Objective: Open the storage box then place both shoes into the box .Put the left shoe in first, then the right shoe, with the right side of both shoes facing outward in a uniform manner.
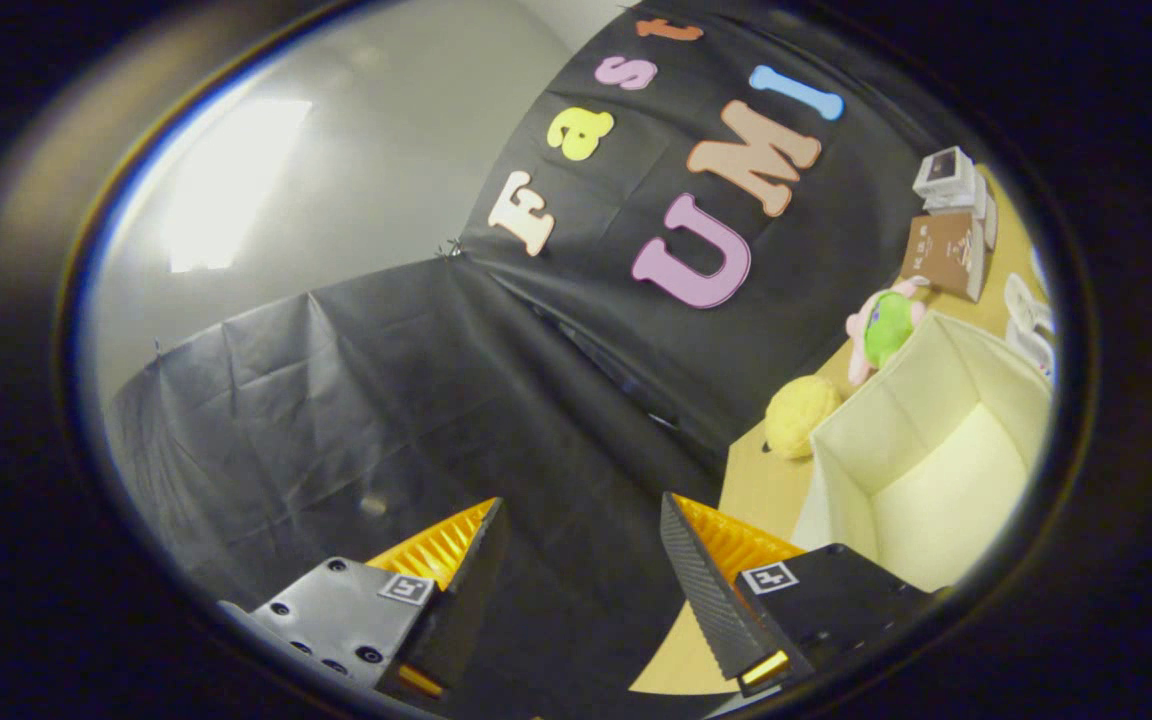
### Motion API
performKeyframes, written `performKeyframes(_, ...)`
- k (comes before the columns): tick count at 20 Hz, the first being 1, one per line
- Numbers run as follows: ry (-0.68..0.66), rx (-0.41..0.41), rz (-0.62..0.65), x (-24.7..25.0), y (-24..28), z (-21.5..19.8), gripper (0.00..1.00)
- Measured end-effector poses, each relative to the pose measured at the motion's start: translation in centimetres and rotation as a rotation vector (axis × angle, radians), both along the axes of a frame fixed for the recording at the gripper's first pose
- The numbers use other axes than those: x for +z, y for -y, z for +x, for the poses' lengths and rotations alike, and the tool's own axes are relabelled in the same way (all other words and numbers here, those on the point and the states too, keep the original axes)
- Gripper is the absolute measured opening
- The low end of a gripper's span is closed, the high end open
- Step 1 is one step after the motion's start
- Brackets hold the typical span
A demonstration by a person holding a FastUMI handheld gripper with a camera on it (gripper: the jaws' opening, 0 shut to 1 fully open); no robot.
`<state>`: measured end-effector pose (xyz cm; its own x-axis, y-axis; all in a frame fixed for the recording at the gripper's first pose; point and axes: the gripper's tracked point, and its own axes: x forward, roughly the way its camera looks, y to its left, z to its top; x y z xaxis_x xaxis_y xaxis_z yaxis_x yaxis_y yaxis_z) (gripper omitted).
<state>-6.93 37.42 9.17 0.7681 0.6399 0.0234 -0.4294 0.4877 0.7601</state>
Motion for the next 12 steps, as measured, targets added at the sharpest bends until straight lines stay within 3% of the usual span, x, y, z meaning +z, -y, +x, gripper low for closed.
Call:
performKeyframes(4,0.113,-0.109,-0.302,-0.9,3.4,1.6,1.0)
performKeyframes(7,0.131,-0.197,-0.499,-2.0,7.7,2.8,1.0)
performKeyframes(12,0.099,-0.351,-0.667,-2.3,15.8,4.6,1.0)
